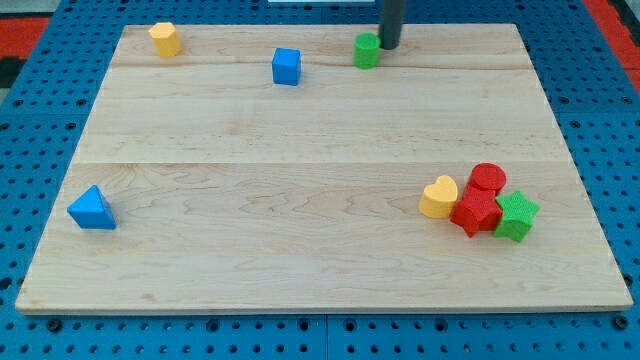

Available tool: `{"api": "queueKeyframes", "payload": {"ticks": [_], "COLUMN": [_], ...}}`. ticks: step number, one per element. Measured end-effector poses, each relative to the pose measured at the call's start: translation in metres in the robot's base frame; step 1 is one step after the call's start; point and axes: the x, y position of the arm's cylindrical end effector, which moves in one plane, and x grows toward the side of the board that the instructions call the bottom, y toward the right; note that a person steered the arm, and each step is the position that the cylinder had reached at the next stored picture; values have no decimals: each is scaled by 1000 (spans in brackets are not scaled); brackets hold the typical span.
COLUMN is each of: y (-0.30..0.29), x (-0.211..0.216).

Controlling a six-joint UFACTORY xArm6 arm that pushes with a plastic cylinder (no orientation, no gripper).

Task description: Move the green circle towards the center of the board

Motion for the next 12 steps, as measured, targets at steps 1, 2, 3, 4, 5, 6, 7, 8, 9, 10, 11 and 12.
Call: {"api": "queueKeyframes", "payload": {"ticks": [1, 2, 3, 4, 5, 6, 7, 8, 9, 10, 11, 12], "y": [-40, -54, -77, -113, -133, -120, -92, -72, -58, -58, -80, -95], "x": [5, 18, 45, 48, 63, 79, 86, 75, 94, 130, 129, 159]}}
